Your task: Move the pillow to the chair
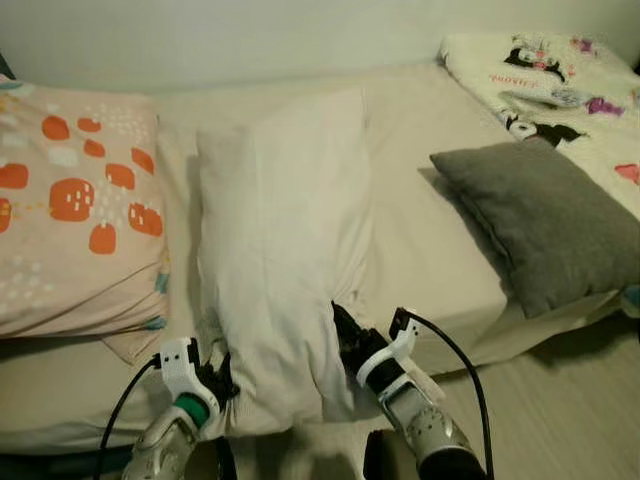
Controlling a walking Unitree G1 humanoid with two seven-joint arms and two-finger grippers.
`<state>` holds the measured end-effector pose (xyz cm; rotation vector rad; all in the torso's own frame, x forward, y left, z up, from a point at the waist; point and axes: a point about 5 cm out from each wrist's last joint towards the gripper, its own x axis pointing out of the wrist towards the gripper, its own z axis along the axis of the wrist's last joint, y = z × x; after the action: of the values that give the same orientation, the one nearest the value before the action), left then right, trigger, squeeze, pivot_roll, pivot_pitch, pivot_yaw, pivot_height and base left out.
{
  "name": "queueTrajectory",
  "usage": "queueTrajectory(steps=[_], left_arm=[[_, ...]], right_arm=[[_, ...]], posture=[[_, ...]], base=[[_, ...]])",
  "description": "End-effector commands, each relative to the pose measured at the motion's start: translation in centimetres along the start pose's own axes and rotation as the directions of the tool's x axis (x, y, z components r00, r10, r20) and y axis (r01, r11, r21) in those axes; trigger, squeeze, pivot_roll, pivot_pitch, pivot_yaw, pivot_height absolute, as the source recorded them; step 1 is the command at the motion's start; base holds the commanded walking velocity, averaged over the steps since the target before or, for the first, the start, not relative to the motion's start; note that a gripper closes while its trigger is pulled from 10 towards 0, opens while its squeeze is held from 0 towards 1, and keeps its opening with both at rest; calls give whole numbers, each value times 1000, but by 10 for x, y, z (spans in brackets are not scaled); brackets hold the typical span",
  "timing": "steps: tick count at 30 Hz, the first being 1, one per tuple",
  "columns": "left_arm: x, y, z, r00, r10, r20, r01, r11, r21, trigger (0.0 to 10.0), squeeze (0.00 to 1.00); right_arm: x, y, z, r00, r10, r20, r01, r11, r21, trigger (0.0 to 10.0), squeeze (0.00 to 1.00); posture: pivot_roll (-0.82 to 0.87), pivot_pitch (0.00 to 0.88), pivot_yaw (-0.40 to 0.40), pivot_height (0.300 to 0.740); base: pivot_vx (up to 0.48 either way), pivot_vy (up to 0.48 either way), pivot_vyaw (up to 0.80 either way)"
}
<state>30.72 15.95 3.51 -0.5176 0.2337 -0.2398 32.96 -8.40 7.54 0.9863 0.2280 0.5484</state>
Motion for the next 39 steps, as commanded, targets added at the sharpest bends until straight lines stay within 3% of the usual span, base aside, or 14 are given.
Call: queueTrajectory(steps=[1,10,12,15,19,24,32,34,36,37,39], left_arm=[[2,-14,-12,998,-48,-37,48,999,3,0,0],[11,-29,-12,994,-96,-46,98,994,42,0,0],[19,-47,-9,985,-163,-56,168,981,98,0,0],[21,-55,-6,982,-185,-49,190,974,126,0,0],[26,-69,4,974,-224,-41,228,949,216,0,0],[28,-78,22,971,-237,12,226,940,257,0,0],[24,-84,43,968,-237,82,207,940,271,0,0],[21,-93,48,955,-285,84,246,918,312,0,0],[20,-95,50,951,-296,86,255,912,323,0,0],[18,-102,62,945,-299,135,245,916,317,0,0],[18,-102,62,945,-299,135,245,916,317,0,0]], right_arm=[[-2,3,-40,982,36,-184,-29,999,42,0,0],[-5,7,-53,947,72,-314,-90,995,-43,0,0],[-3,12,-50,939,101,-328,-129,990,-64,0,0],[-2,14,-48,936,117,-331,-148,986,-71,0,0],[-2,20,-46,914,143,-379,-215,964,-155,0,0],[-1,28,-39,919,162,-360,-250,945,-213,0,0],[-2,37,-27,925,195,-326,-278,932,-231,0,0],[-2,41,-24,919,191,-345,-301,906,-299,0,0],[-3,43,-24,917,191,-351,-308,897,-317,0,0],[-2,54,-19,917,216,-335,-333,877,-347,0,0],[-2,54,-19,917,216,-335,-333,877,-347,0,0]], posture=[[39,104,38,589],[42,61,28,589],[47,47,29,589],[51,38,29,589],[55,26,33,589],[55,26,35,589],[61,18,49,589],[64,18,48,589],[64,18,48,589],[66,19,51,589],[66,19,51,589]], base=[[0,0,0],[0,0,0],[0,0,0],[0,0,0],[0,0,0],[0,0,0],[0,0,0],[0,0,0],[0,0,0],[0,0,0],[0,0,0]])
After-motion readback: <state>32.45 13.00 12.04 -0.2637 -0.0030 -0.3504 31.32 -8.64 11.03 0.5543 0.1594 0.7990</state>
